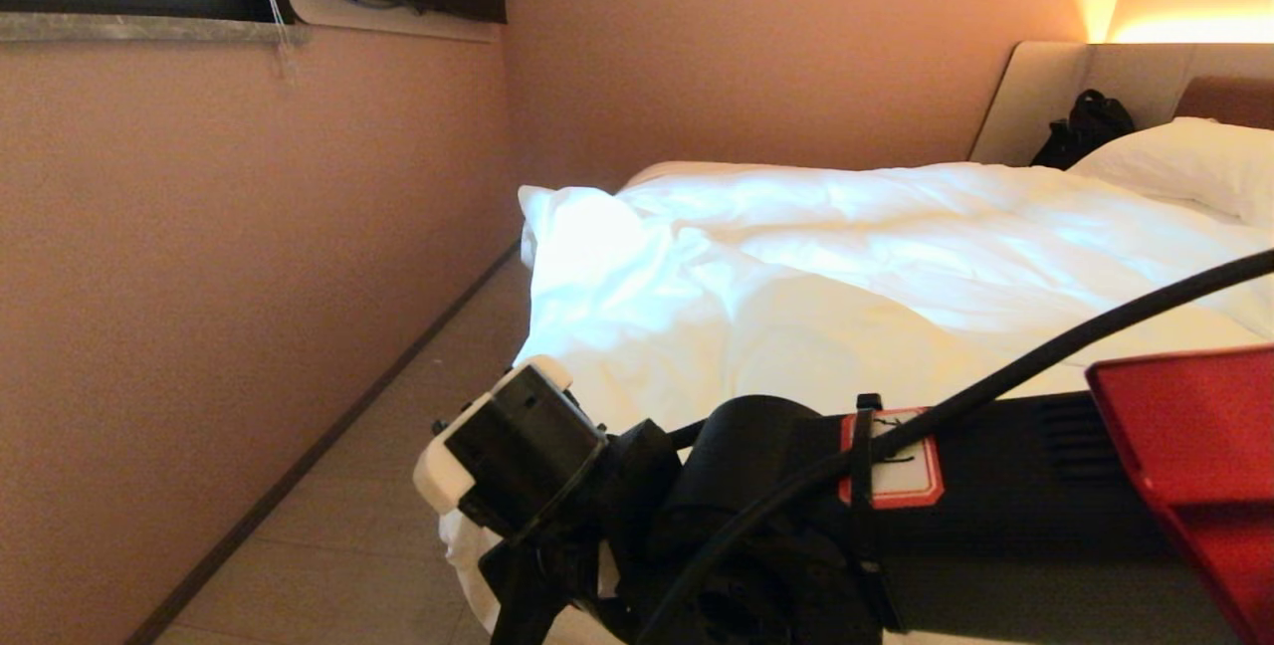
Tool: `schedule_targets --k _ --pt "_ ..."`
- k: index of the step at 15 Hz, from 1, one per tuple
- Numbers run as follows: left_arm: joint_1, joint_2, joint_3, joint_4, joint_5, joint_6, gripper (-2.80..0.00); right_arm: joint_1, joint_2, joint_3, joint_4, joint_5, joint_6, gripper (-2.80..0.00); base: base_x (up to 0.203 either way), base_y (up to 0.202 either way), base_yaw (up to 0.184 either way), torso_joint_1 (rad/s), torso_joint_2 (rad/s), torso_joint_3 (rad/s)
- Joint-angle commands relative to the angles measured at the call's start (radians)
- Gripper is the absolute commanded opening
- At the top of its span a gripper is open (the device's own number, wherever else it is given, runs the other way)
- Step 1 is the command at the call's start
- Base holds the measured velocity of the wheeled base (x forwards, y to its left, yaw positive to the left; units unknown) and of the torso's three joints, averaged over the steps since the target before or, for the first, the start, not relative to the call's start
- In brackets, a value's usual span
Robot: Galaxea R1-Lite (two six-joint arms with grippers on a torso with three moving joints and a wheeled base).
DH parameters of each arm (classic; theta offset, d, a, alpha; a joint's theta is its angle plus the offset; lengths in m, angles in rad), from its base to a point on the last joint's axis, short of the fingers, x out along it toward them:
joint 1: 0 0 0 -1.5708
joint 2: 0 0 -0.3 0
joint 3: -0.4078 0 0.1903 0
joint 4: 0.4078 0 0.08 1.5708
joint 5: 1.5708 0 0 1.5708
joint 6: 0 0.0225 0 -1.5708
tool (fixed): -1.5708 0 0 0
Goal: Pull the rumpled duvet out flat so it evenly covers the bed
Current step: Flatten the corners of the folded blanket
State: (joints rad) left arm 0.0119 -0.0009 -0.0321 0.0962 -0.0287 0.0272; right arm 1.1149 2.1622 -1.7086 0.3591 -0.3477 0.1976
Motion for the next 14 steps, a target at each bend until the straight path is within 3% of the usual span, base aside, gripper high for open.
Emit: schedule_targets --k 1,5,10,11,12,14 --pt "0.0 0.001 0.0 0.001 0.0 0.0 -2.8 0.003 -0.007 0.029 0.003 0.023 0.145 -2.8 0.0 0.0 0.0 0.0 0.0 0.0" --pt "0.0 0.001 0.0 0.001 0.0 0.0 -2.8 0.002 -0.01 0.06 0.002 0.123 0.294 -2.8 0.0 0.0 0.0 0.0 0.0 0.0" --pt "0.0 0.001 0.0 0.0 0.0 0.0 -2.8 -0.017 0.001 0.116 -0.009 0.127 0.334 -2.8 0.0 0.0 0.0 0.0 0.0 0.0" --pt "0.0 0.001 0.0 0.002 0.0 0.0 -2.8 -0.026 0.002 0.12 -0.011 0.128 0.341 -1.98 0.0 0.0 0.0 0.0 0.0 0.0" --pt "0.0 0.001 0.0 0.001 0.0 0.0 -2.8 -0.032 0.002 0.121 -0.011 0.138 0.346 0.0 0.0 0.0 0.0 0.0 0.0 0.0" --pt "0.0 0.001 0.0 0.002 0.0 0.0 -2.8 -0.047 0.008 0.121 -0.009 0.171 0.347 0.0 0.0 0.0 0.0 0.0 0.0 0.0"
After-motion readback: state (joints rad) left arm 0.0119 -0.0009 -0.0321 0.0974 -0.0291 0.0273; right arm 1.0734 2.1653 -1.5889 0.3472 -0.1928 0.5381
